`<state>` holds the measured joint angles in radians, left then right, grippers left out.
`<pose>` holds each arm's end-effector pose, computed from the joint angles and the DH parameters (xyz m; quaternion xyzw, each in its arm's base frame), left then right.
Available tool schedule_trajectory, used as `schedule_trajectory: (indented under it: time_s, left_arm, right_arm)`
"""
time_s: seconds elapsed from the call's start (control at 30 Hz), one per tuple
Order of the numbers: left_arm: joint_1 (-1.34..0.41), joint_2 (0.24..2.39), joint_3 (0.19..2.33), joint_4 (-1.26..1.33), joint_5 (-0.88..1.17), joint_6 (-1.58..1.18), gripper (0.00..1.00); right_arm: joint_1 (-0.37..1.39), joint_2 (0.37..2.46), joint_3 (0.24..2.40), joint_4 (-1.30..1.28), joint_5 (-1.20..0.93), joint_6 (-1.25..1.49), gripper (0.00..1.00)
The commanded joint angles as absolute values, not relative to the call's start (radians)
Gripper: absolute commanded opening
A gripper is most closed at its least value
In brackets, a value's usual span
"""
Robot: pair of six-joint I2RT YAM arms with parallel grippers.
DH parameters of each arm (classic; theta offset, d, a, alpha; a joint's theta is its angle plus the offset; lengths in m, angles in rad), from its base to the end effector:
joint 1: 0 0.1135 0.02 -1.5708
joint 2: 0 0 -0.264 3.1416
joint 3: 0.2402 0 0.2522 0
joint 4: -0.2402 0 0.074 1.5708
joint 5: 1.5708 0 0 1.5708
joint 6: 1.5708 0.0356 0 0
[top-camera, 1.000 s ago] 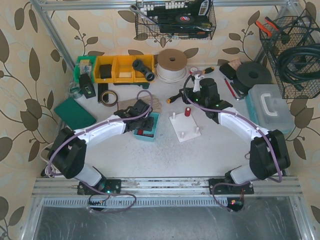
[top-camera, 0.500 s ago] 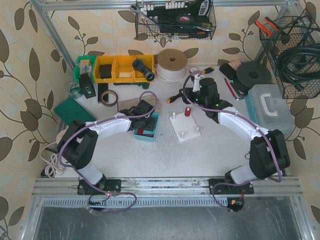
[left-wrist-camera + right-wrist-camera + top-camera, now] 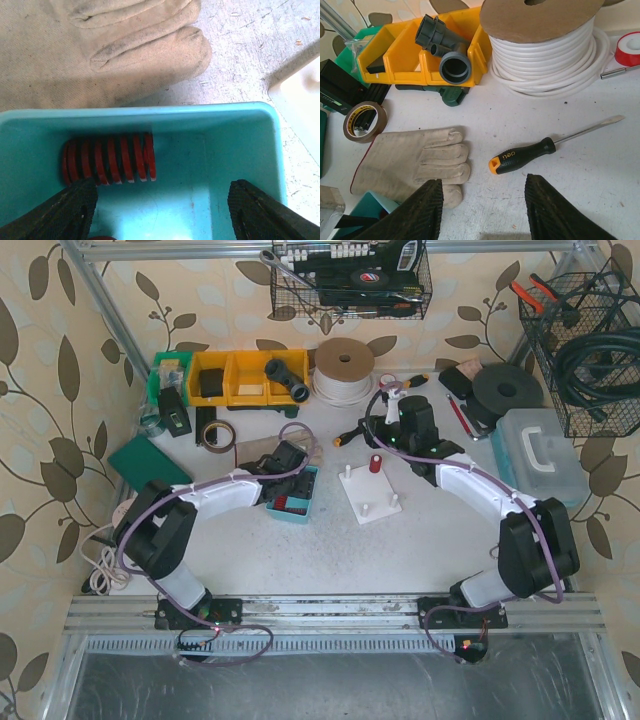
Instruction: Install the large spring
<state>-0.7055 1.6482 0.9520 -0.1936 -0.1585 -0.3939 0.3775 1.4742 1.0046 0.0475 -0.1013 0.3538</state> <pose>0.2591 -0.2133 0.1808 0.1197 0.9324 -0.1103 0.3228 0.3147 0.1286 0.2741 -0.0374 0.8381 0.2337 0.4915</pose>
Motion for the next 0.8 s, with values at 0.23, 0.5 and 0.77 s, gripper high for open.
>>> schedule_trajectory:
  time_s: [0.23,0.5,0.77]
  left_arm:
    - [-0.699,1.666,0.962,-0.125,-0.228,-0.4,0.6]
    - [-0.701,1.757,1.01,-0.147,-0.221,-0.421,0.53]
    - [-0.73,1.766,1.023,-0.162,-0.151,-0.476,0.46]
  right_arm:
    - [0.379,1.492,1.039,0.051,-0.111,0.344,0.46]
    - [0.379,1.494,1.04,0.055,-0.118,0.346,0.46]
    - [0.38,1.495,1.04,0.055,-0.118,0.346,0.46]
